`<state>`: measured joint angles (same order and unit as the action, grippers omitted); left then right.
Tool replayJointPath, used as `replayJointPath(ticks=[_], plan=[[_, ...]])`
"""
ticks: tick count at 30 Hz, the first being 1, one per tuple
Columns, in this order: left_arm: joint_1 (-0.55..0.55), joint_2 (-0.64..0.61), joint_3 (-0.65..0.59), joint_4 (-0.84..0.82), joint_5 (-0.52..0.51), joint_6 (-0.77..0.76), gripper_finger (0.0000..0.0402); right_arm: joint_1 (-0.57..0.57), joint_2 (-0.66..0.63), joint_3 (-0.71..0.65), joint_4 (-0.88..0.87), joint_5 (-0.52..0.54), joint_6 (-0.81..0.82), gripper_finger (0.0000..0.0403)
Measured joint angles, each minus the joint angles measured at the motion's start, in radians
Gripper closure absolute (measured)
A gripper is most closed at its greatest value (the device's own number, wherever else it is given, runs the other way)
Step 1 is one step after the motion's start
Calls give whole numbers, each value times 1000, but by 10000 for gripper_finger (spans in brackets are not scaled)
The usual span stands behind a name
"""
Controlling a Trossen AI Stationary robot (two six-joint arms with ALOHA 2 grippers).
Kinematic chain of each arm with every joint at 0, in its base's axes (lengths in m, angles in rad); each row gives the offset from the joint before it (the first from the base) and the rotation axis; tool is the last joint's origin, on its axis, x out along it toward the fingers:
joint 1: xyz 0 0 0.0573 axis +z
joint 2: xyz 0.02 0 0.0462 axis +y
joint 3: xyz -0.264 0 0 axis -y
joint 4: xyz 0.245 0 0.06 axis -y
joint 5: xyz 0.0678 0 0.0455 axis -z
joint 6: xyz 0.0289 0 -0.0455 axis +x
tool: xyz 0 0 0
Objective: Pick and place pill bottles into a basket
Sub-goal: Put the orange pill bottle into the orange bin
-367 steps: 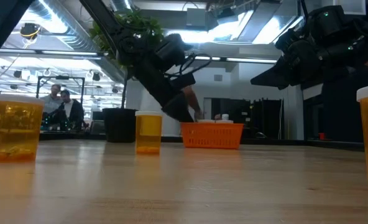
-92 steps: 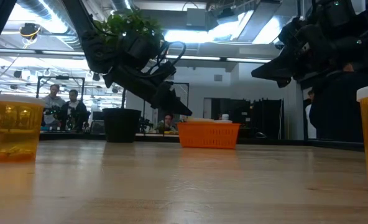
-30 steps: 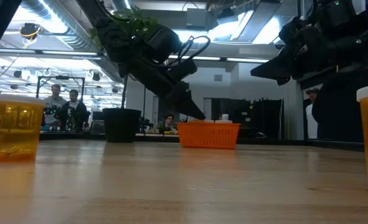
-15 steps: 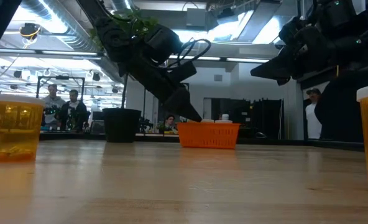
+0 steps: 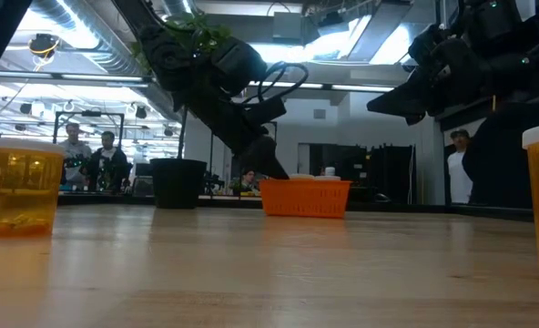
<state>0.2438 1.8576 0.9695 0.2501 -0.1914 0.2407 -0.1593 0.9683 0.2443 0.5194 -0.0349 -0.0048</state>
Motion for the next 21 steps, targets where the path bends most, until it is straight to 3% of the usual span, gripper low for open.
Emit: replayJointPath(ticks=[21], plan=[[19,0,0,-23,-99,-10,400,0,0,0,0,0,3,385]])
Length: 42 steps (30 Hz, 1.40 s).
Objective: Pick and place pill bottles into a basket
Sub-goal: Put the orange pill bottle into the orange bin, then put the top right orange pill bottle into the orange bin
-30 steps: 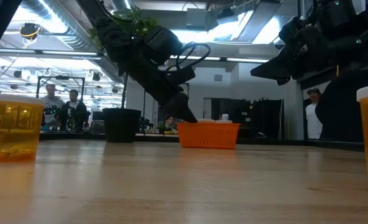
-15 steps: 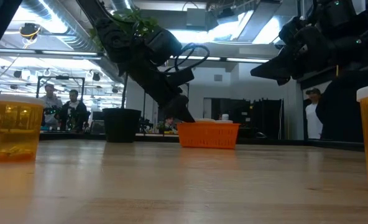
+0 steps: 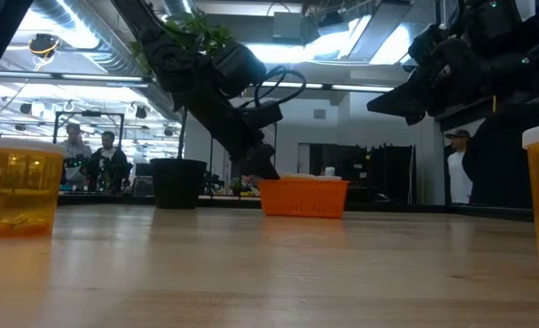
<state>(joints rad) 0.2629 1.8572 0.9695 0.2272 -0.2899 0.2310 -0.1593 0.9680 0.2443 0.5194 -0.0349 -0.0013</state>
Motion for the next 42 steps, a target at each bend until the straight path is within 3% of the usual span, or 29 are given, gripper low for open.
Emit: replayJointPath(ticks=[25,37,42], plan=[[-53,-17,-2,-54,14,86,399,0,0,0,-9,-1,0,385],[-72,-156,-2,-55,21,147,400,0,0,0,-14,-4,9,385],[-80,-298,-59,-65,46,153,400,9,0,0,-27,-3,44,386]])
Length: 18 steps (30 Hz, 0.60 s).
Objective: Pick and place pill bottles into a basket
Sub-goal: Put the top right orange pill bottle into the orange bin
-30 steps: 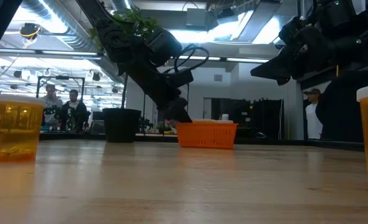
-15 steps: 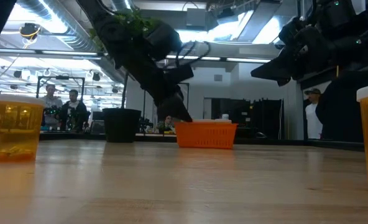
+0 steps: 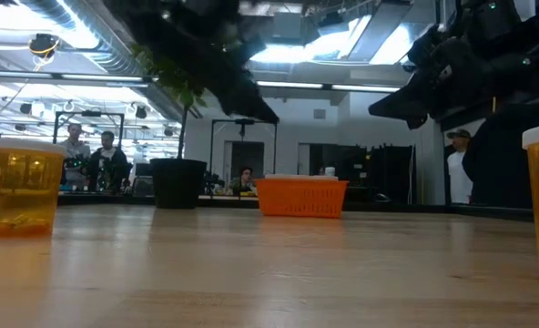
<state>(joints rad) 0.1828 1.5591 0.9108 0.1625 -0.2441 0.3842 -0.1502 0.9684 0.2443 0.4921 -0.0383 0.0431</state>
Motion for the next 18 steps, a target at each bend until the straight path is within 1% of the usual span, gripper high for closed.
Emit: replayJointPath(ticks=[4,7,10,14,16,18], plan=[[-14,-200,-138,43,58,-26,400,41,0,22,-61,0,4,398],[-31,-351,-261,101,65,-53,400,76,0,80,-149,18,4,398],[-57,-472,-368,146,73,-78,400,108,0,165,-296,66,4,396],[-92,-591,-485,155,98,-116,399,161,0,299,-527,82,11,400],[-106,-630,-527,159,100,-139,400,197,0,367,-645,107,53,400],[-115,-659,-560,167,97,-157,400,244,1,427,-769,161,121,400]])
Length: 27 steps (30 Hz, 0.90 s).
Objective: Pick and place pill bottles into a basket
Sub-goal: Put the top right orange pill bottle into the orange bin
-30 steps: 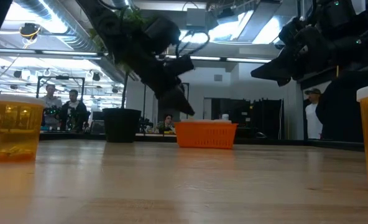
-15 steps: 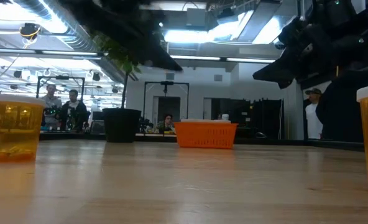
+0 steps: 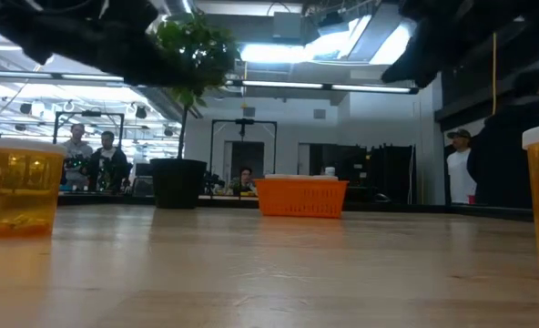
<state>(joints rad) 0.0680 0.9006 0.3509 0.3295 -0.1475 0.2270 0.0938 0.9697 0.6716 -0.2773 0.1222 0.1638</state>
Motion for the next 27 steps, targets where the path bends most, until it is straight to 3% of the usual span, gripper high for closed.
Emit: replayJointPath(ticks=[8,13,21,27], plan=[[-9,-31,-47,11,-10,-15,397,277,55,141,-282,187,337,401],[-9,-28,-48,11,-10,-34,397,445,171,221,-446,306,588,402],[-9,-28,-48,11,-11,-33,391,610,420,451,-806,321,924,402],[-9,-28,-48,11,-11,-32,393,713,468,515,-869,321,1035,391]])
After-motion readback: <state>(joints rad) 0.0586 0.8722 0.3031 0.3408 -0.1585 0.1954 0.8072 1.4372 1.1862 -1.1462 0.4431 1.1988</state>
